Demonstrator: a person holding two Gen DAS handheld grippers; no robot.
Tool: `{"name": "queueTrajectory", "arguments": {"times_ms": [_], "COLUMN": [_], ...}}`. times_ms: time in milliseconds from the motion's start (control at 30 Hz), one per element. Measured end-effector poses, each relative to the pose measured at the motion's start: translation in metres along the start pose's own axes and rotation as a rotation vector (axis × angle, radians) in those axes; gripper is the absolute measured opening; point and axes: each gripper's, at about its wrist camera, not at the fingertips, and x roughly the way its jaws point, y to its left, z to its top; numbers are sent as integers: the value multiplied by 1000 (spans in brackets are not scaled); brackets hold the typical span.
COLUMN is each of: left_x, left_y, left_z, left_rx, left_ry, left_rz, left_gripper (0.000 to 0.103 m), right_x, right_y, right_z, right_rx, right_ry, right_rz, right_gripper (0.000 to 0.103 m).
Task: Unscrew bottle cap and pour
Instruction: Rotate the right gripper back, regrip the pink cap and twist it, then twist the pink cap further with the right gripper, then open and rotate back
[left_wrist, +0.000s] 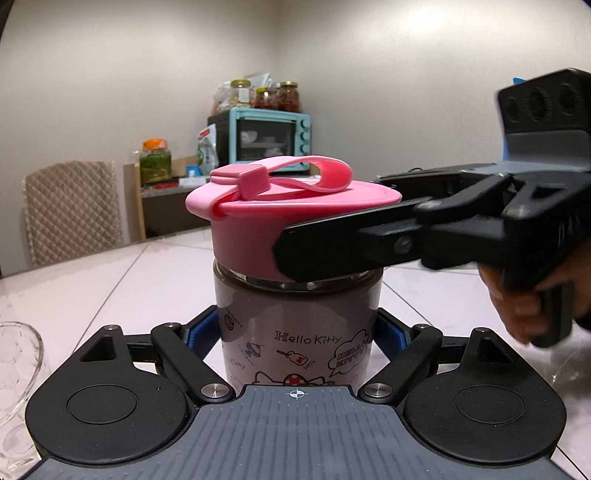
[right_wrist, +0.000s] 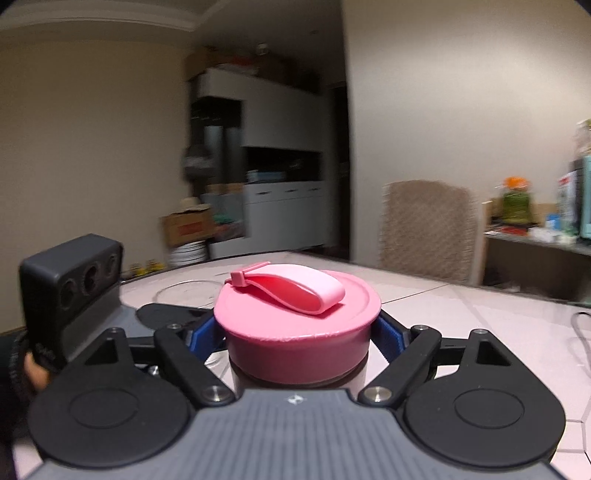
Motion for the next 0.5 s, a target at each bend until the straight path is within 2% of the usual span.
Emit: {"name": "queueTrajectory", "arguments": {"times_ms": [67, 167, 500], "left_x": [0, 0, 0], "left_y": [0, 1, 1], "left_z": [0, 0, 0], "left_rx": [0, -1, -1], "left_ry": [0, 0, 0], "left_rz": [0, -1, -1], "left_gripper": [89, 89, 89], "right_x": [1, 1, -3], "right_y": [-12, -20, -21], "right_z": [3, 8, 12], "right_rx": [0, -12, 13], "right_ry": [14, 28, 27], "right_rz": [72, 125, 130], "right_gripper": [86, 86, 87]}}
